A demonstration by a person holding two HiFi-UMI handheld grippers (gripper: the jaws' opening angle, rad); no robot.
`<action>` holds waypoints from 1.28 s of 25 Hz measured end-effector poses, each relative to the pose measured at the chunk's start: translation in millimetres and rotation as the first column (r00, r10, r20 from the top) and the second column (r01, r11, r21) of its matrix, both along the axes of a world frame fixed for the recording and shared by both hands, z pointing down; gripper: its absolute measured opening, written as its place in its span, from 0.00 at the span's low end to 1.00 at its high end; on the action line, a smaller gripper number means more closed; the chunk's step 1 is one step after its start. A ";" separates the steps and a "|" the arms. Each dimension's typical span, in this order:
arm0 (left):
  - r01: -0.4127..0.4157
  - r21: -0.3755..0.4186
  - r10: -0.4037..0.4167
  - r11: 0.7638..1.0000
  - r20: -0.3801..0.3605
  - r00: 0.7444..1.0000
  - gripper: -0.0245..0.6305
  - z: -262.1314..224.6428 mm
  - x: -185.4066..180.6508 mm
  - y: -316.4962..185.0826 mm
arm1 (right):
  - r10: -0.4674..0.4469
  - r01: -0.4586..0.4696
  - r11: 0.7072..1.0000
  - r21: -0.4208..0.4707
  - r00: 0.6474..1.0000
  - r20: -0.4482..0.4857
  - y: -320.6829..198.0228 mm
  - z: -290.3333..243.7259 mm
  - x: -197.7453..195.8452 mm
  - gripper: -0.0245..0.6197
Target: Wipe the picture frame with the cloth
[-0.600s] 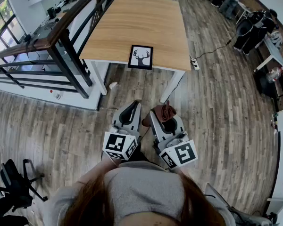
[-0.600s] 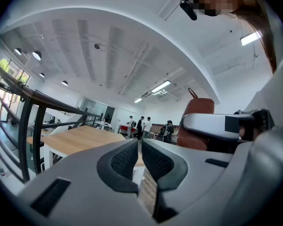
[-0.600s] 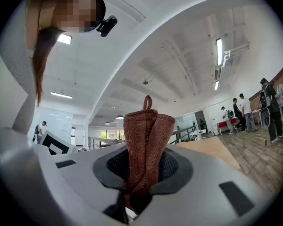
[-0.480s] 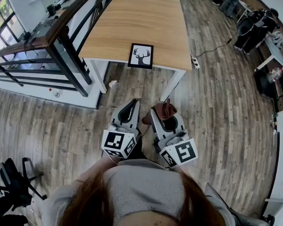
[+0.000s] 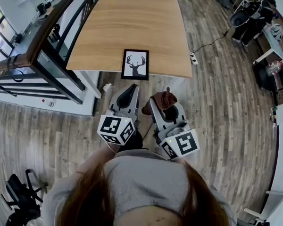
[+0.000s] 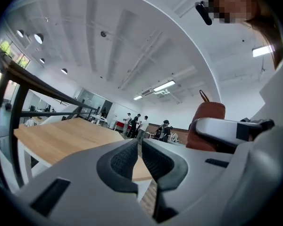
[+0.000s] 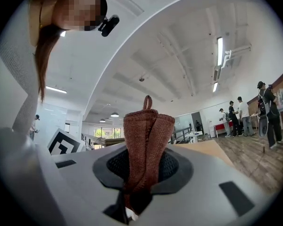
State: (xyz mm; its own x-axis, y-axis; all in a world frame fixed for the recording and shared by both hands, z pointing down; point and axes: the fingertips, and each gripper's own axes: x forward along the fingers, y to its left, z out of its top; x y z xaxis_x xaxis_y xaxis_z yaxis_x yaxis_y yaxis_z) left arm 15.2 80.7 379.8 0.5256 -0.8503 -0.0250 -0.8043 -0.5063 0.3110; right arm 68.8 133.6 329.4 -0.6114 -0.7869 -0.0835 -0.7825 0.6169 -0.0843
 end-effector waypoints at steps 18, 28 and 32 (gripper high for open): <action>-0.082 0.001 0.082 0.997 0.069 0.994 0.06 -18.1 -33.4 -225.5 | 0.039 -0.040 0.999 0.034 0.999 0.029 -233.6 -23.1 -37.5 0.19; -0.186 -0.226 0.189 0.956 -0.010 0.982 0.27 44.9 -42.7 -254.2 | 0.055 -0.054 0.998 -0.032 0.998 0.027 -273.6 -0.1 -33.5 0.19; -0.208 -0.349 0.210 0.914 -0.032 0.977 0.36 83.4 -56.1 -256.3 | 0.045 -0.043 0.997 -0.064 0.999 0.021 -285.4 11.3 -38.5 0.19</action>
State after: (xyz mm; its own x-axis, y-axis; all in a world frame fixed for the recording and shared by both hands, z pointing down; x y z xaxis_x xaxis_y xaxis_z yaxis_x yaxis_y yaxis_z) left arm -40.8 -175.5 463.2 0.6917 -0.6751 0.2565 -0.6942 -0.5239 0.4936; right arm 30.4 -151.8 340.7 -0.5744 -0.8173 -0.0462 -0.8063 0.5747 -0.1401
